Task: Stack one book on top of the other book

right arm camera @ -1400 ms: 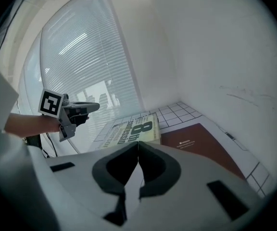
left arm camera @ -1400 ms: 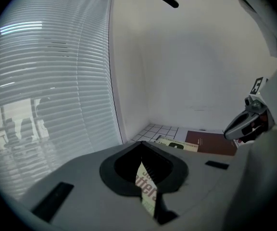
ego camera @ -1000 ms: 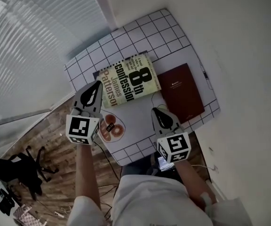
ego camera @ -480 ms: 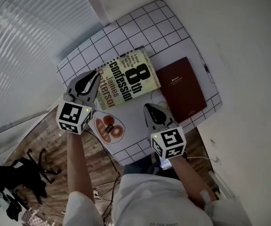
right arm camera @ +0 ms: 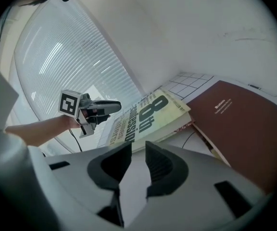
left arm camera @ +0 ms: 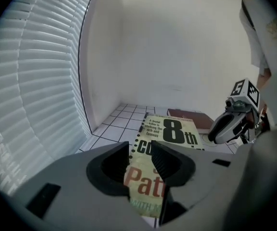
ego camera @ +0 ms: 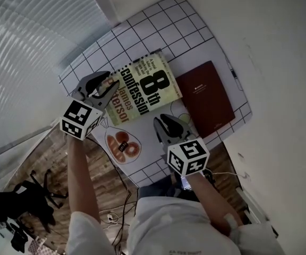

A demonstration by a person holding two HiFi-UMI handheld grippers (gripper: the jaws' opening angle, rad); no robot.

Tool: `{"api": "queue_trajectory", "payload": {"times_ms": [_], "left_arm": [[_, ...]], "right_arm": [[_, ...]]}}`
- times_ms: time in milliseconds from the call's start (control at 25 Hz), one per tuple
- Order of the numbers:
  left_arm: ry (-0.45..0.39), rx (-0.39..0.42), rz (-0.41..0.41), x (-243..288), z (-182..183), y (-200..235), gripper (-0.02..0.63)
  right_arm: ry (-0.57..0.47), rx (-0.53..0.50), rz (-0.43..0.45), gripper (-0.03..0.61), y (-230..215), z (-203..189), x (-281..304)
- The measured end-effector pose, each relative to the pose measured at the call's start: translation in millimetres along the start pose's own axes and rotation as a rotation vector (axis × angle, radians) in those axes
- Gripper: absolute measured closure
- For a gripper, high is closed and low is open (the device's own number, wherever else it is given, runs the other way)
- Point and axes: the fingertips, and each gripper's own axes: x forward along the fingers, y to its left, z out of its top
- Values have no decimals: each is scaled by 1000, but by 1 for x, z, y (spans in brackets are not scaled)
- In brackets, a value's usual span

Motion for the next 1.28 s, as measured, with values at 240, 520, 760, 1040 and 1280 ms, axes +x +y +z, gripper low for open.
{"api": "queue_trajectory", "payload": {"times_ms": [240, 520, 760, 1040, 1280], "left_arm": [[-20, -52, -157, 15, 2, 4, 455], [114, -11, -335, 37, 1, 11, 410], [286, -14, -502, 54, -11, 3, 407], [353, -63, -562, 61, -16, -1, 427], [357, -76, -547, 60, -16, -2, 428]], "right_arm": [[-9, 133, 42, 416, 4, 4, 13], [-46, 337, 50, 347, 3, 12, 32], [-51, 365, 9, 327, 3, 12, 39], [-28, 379, -60, 314, -2, 7, 46], [-6, 412, -134, 359, -11, 2, 49]]}}
